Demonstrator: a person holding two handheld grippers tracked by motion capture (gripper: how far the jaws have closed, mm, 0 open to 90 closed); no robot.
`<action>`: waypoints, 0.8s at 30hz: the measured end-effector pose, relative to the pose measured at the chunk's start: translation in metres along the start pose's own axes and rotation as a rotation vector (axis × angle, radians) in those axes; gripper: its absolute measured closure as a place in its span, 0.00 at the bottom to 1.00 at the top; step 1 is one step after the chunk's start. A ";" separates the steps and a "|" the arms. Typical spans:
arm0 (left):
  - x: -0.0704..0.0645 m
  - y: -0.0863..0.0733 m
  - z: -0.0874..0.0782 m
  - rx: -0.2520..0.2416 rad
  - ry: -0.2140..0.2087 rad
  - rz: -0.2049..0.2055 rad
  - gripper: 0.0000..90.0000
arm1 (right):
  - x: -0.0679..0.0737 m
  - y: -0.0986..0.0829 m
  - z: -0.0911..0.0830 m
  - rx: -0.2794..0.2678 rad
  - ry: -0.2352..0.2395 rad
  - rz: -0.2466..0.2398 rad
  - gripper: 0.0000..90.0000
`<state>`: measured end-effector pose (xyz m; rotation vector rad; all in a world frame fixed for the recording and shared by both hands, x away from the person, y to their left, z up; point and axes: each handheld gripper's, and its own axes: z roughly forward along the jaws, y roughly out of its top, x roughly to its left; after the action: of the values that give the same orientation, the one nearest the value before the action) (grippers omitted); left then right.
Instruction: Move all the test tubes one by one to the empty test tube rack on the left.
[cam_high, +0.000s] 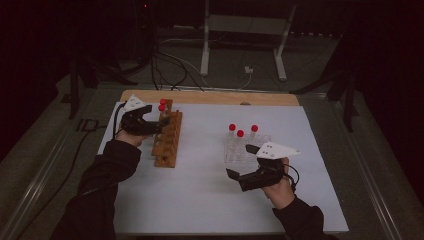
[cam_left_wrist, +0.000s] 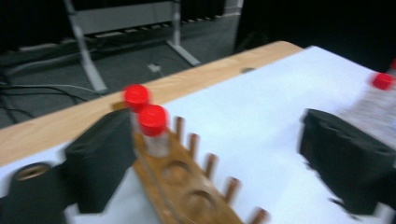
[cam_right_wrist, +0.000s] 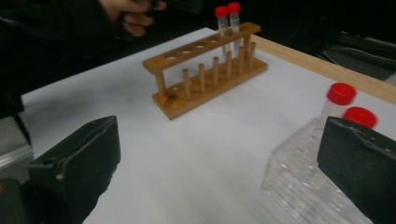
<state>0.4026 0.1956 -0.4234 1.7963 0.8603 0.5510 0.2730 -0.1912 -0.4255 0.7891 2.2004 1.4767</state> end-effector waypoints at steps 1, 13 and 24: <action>-0.004 0.000 -0.004 -0.005 -0.023 0.003 0.09 | -0.001 0.001 -0.001 -0.006 -0.008 -0.002 0.00; -0.057 -0.020 -0.035 -0.018 -0.234 0.077 0.02 | -0.036 0.009 -0.011 -0.039 -0.133 0.018 0.00; -0.093 -0.040 -0.041 -0.003 -0.333 0.128 0.02 | -0.074 -0.001 0.001 0.004 -0.243 0.098 0.00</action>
<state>0.3027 0.1574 -0.4430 1.8817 0.5190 0.3198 0.3304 -0.2375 -0.4275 1.0322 2.0096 1.3410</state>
